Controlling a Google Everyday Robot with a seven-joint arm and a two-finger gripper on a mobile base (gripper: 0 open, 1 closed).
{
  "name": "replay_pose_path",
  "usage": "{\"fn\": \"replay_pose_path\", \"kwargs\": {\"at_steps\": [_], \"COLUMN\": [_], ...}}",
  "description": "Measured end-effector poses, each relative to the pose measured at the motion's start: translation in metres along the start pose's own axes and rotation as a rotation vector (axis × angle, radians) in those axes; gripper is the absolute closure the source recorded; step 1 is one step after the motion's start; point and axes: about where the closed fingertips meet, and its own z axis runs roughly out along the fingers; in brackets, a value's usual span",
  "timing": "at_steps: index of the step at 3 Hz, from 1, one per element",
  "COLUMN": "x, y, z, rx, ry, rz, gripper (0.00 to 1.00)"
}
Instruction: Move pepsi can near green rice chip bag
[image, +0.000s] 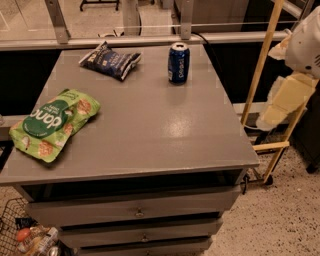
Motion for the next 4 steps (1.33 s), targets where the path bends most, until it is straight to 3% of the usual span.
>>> {"fn": "replay_pose_path", "kwargs": {"at_steps": [1,2,3,4], "x": [-0.020,-0.020,-0.040,-0.092], "y": [-0.050,-0.050,-0.058,-0.076], "z": [0.022,0.022,0.044,0.084], "rx": [0.096,0.096,0.076,0.033], "ry": [-0.127,-0.127,-0.187,-0.274], "rz": [0.080,0.080,0.097,0.111], "gripper": [0.00,0.00,0.00,0.00]}}
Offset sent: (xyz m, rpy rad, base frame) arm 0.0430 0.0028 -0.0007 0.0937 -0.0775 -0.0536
